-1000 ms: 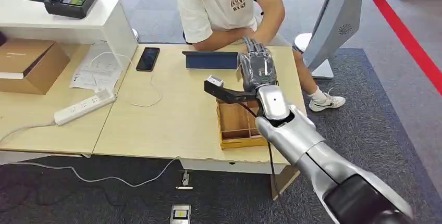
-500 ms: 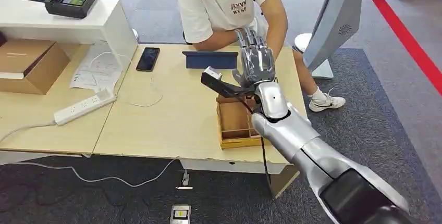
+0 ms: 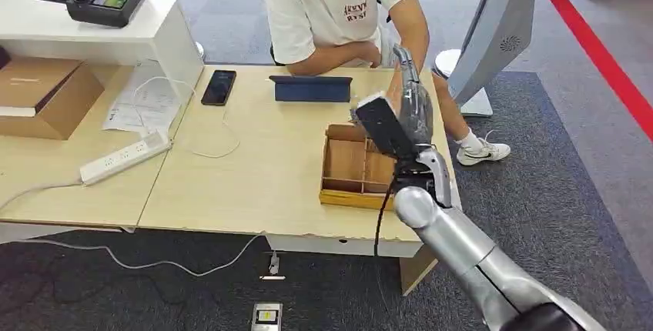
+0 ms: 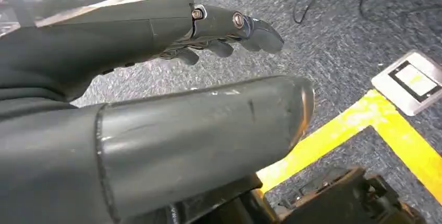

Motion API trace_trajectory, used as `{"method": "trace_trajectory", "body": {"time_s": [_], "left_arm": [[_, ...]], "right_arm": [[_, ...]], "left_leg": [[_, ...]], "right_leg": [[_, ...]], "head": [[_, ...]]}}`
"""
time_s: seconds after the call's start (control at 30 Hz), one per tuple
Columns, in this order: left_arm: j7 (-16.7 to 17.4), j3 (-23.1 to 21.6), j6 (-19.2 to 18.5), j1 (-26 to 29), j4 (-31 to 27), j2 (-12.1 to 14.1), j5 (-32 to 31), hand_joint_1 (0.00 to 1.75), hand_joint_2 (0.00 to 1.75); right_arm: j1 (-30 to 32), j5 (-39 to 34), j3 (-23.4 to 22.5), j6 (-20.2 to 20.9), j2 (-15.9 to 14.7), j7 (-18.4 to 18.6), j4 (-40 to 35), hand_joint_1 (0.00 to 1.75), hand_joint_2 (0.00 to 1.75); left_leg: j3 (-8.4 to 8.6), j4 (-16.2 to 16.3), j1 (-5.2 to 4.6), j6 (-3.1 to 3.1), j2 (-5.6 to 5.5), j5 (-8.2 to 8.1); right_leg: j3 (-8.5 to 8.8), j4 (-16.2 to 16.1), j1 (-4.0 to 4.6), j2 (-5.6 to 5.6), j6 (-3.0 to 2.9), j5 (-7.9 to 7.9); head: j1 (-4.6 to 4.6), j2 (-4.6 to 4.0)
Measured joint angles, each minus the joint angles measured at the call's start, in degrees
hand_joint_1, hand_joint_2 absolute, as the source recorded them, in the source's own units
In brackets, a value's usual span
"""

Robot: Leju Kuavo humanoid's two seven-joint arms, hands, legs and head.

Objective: Pass the card to the sensor for recognition and then transmit it.

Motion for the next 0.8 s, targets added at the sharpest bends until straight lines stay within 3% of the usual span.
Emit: {"method": "trace_trajectory", "body": {"time_s": [0.23, 0.4, 0.6, 0.8], "left_arm": [[-0.26, 1.49, 0.20, 0.73, 0.04, 0.09, 2.51, 0.00, 0.00], [-0.70, 2.42, 0.66, 0.92, 0.04, 0.07, 3.93, 0.00, 0.00], [-0.74, 2.93, 0.66, 0.86, 0.04, -0.04, 4.96, 0.00, 0.00], [-0.94, 3.61, 0.66, 0.75, 0.04, -0.28, 6.12, 0.00, 0.00]], "right_arm": [[16.84, -24.42, -12.16, 2.36, -6.01, -12.98, -19.23, 0.00, 1.75], [25.86, -40.86, -24.12, 3.89, -7.88, -20.80, -25.56, 0.00, 1.75], [32.03, -46.33, -34.60, 3.78, -8.19, -25.42, -25.25, 0.00, 1.75], [34.44, -54.32, -42.17, 5.51, -7.47, -27.64, -16.80, 0.00, 1.75]], "left_leg": [[-0.02, -0.01, 0.00, 0.02, -0.01, -0.05], [-0.04, -0.01, -0.01, 0.02, 0.01, -0.05], [-0.03, -0.02, -0.01, 0.01, 0.01, -0.06], [-0.03, -0.03, 0.00, 0.01, 0.03, -0.06]], "right_leg": [[0.02, -0.03, 0.00, 0.00, 0.00, 0.00], [0.01, -0.03, -0.01, 0.01, 0.00, 0.00], [0.01, -0.04, -0.01, 0.01, 0.00, 0.00], [-0.01, -0.04, -0.01, 0.02, 0.00, 0.00]], "head": [[0.00, 0.00], [-0.02, 0.00], [-0.02, 0.00], [-0.02, 0.00]]}}
